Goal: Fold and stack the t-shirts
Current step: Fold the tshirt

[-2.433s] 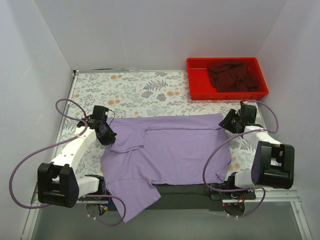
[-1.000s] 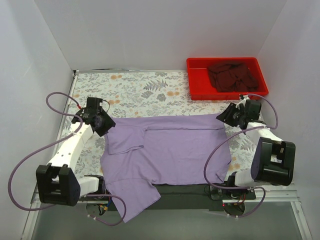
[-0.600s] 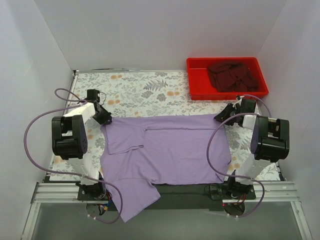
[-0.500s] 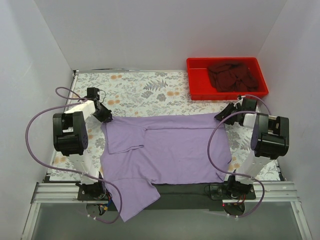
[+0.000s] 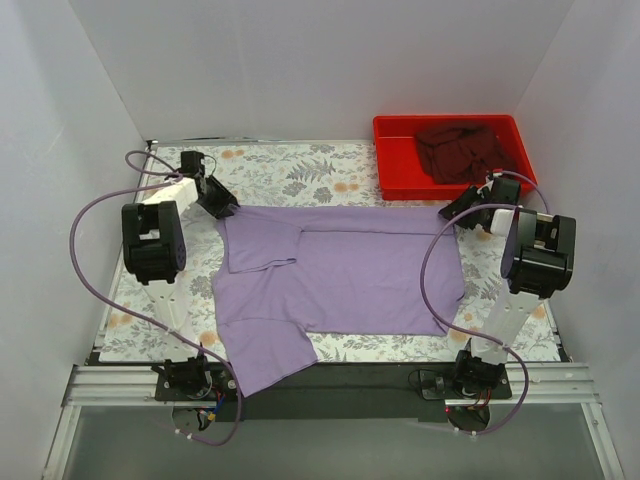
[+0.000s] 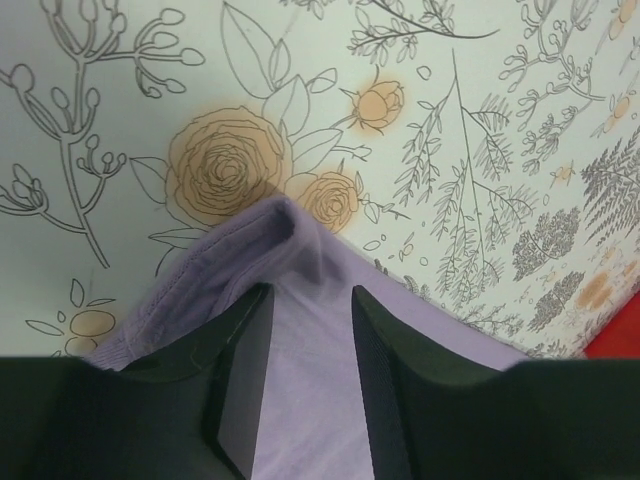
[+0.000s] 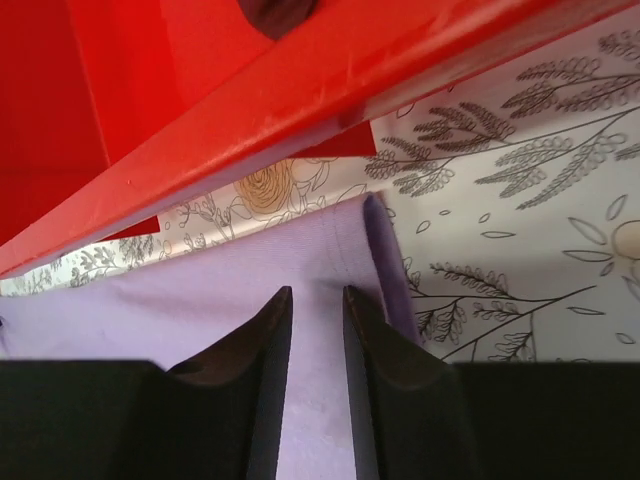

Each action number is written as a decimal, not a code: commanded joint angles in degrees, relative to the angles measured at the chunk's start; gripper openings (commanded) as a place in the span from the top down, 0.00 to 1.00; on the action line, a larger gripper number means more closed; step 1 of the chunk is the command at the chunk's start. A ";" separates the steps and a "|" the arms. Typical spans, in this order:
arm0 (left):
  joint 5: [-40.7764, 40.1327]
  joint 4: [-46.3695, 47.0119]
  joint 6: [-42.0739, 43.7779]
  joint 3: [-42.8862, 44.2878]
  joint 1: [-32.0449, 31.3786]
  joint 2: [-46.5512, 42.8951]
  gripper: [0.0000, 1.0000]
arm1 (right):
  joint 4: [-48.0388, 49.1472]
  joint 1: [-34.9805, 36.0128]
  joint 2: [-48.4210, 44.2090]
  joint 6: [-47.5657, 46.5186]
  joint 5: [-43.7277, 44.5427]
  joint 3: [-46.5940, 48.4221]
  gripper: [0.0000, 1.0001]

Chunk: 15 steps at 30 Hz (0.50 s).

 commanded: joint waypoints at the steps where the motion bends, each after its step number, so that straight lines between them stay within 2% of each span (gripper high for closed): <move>1: -2.81 -2.46 2.16 0.85 0.09 -1.14 0.62 | -1.68 -0.98 -2.13 -1.99 1.24 1.79 0.66; 2: -3.24 -3.51 2.51 0.58 0.09 -2.56 0.55 | -1.95 -0.98 -2.93 -2.43 0.09 1.52 0.66; 5: -7.89 -6.14 3.03 -2.83 -0.52 -11.42 0.45 | -4.14 -0.89 -7.40 -4.36 -2.82 -0.40 0.59; 10: -17.73 -13.53 3.12 -12.31 -1.13 -25.14 0.44 | -14.39 0.77 -17.84 -9.10 -0.99 -5.06 0.42; 13: -18.54 -17.66 2.16 -21.54 -1.75 -33.58 0.43 | -15.92 4.89 -25.48 -11.39 -0.53 -11.64 0.36; 15: -16.88 -19.77 2.07 -28.46 -2.54 -38.93 0.43 | -18.55 9.90 -29.28 -13.67 1.38 -15.94 0.36</move>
